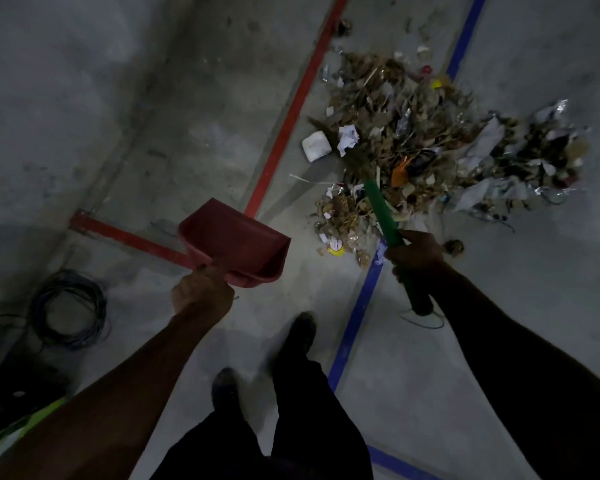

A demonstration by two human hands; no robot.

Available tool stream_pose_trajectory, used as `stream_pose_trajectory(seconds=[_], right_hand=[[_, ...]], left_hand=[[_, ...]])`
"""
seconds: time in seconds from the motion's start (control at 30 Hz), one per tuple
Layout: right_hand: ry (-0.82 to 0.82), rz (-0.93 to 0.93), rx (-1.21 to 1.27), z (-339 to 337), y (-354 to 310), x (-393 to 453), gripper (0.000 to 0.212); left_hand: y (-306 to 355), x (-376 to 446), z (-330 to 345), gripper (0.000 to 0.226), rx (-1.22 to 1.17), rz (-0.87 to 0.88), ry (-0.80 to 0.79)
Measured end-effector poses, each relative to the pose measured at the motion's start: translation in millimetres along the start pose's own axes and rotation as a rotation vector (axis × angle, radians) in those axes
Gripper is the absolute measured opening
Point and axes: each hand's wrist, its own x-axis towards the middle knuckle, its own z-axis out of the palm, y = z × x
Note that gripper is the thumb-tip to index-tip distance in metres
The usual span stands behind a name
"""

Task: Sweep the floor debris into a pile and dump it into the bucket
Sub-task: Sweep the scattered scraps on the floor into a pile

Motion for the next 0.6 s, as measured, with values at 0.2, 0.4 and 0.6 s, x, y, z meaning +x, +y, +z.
stream_pose_trajectory(seconds=[0.2,0.4,0.6], right_hand=[[0.024,0.02,0.2,-11,-2,-64,0.065],[0.007,0.008,0.263,-20,-13,-113,0.071],[0.039,-0.037,0.12,-26,-28,-125,0.066]], left_hand=[[11,1,-17,0.039,-0.059,0.103,0.026],[34,6,-61,0.042,-0.104,0.146,0.032],[66,48,-108,0.041,-0.138,0.296,0.023]])
